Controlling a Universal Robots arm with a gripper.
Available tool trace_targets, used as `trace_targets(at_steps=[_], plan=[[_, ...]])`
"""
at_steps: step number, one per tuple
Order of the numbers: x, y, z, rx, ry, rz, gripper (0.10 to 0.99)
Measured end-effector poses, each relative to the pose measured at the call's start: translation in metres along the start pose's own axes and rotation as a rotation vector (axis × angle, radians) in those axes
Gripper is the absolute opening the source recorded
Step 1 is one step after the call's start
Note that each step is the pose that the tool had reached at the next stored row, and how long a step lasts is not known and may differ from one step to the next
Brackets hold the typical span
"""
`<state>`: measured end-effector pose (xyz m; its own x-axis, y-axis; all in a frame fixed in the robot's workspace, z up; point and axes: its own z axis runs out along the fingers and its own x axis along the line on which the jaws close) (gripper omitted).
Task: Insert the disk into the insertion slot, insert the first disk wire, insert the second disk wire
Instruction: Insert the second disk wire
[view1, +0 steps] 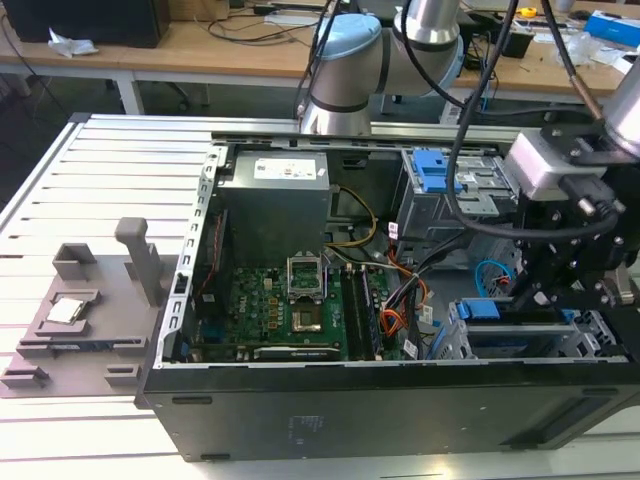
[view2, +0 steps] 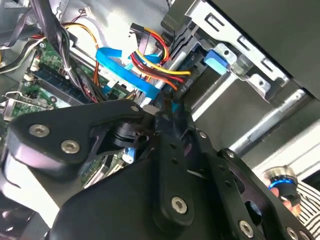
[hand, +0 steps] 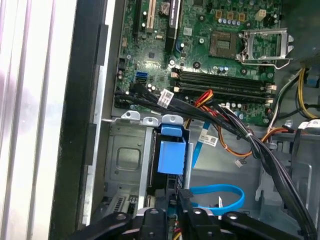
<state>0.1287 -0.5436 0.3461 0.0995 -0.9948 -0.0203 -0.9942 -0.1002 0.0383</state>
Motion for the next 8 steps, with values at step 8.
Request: trace_targets(at_steps=[8], plan=[[-0.0009,0.0011,-0.0296,0.0,0.0,0.0,0.106]])
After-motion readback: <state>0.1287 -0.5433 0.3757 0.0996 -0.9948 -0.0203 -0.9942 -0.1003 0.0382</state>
